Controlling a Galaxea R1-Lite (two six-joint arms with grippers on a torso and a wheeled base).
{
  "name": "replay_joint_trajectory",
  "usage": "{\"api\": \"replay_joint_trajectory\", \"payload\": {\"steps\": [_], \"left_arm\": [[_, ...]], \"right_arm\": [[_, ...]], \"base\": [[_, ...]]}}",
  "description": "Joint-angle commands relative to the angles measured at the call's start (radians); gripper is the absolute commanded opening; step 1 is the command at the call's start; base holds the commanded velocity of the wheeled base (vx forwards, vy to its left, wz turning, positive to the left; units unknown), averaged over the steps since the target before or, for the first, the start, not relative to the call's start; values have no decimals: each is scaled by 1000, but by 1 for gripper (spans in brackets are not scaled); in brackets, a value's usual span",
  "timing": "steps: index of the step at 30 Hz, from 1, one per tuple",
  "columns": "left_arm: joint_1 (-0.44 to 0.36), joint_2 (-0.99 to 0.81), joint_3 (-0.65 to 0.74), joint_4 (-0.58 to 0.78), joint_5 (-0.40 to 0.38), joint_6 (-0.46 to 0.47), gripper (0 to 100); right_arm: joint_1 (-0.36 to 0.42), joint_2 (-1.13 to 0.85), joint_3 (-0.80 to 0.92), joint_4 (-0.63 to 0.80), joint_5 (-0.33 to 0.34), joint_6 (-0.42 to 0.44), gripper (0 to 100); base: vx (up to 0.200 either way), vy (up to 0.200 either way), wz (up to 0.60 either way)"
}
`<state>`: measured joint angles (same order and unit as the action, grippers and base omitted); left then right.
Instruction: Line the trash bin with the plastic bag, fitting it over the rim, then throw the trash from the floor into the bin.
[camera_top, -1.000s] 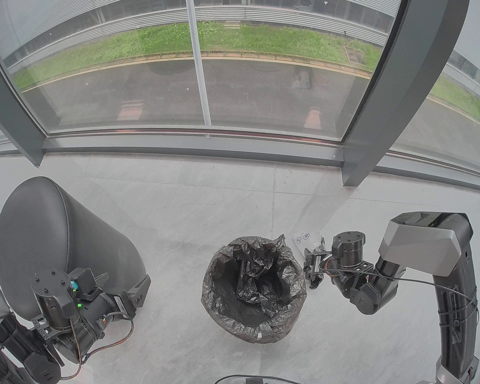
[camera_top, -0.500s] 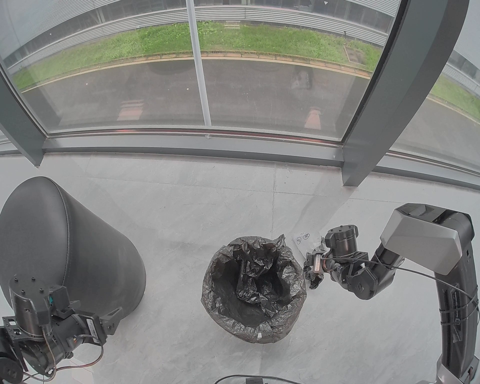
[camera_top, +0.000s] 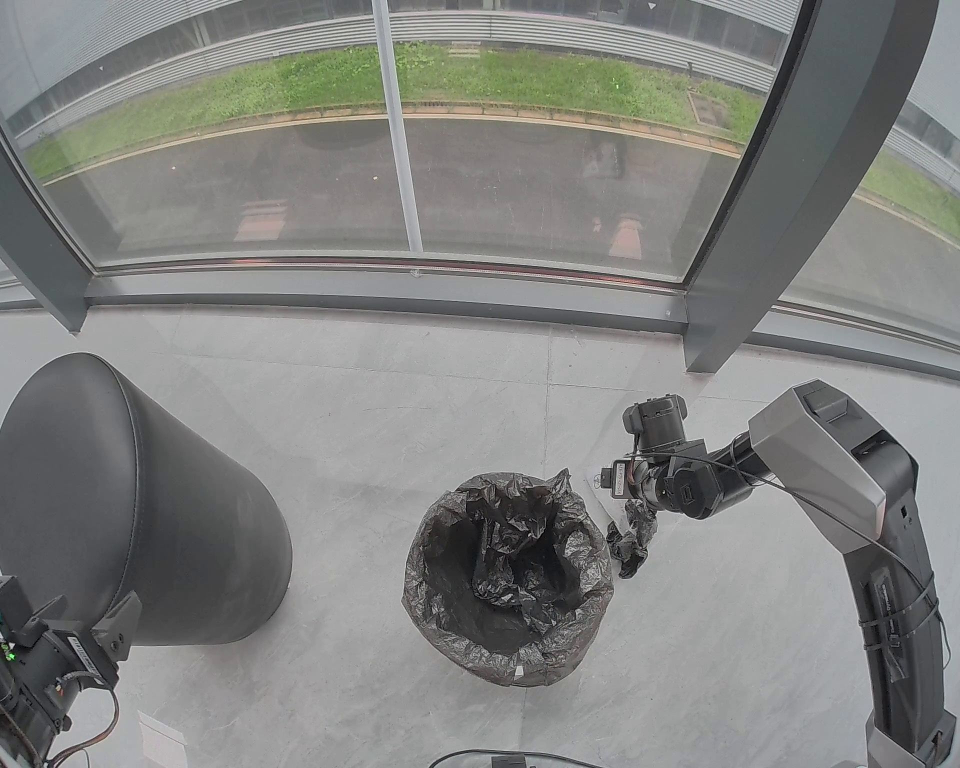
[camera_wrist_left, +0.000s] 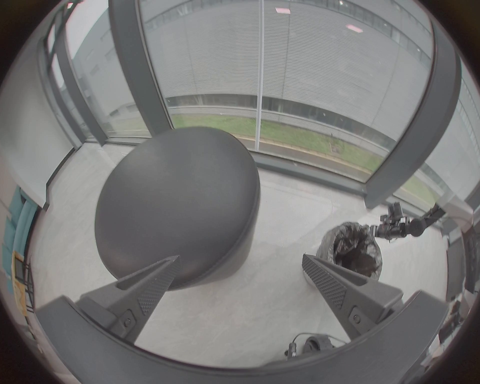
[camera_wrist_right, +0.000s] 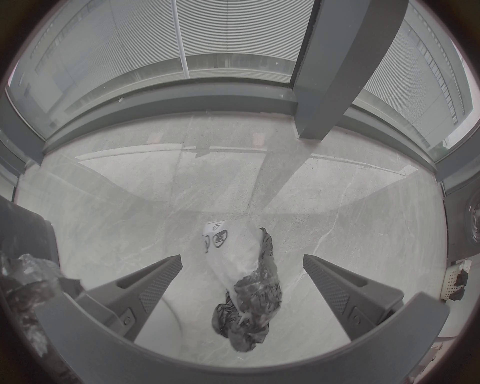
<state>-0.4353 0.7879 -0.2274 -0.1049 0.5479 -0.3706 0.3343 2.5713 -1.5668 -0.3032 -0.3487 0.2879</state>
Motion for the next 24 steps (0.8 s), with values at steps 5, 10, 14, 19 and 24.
{"api": "replay_joint_trajectory", "payload": {"steps": [5,10,14,19,24], "left_arm": [[59,-128,16,-7,35,-5,100],[72,-142,22,-7,35,-5,100],[72,-151,26,-7,34,-4,100],[70,-157,30,-7,34,-4,100],[70,-162,30,-7,30,-4,100]], "right_arm": [[-43,168,-233,136,4,-1,100],[-43,196,-277,148,5,-3,100],[-44,208,-280,148,7,-3,100],[-43,225,-295,148,7,-4,100],[-41,233,-317,148,7,-4,100]], "base": [[0,0,0],[0,0,0],[0,0,0],[0,0,0],[0,0,0]]}}
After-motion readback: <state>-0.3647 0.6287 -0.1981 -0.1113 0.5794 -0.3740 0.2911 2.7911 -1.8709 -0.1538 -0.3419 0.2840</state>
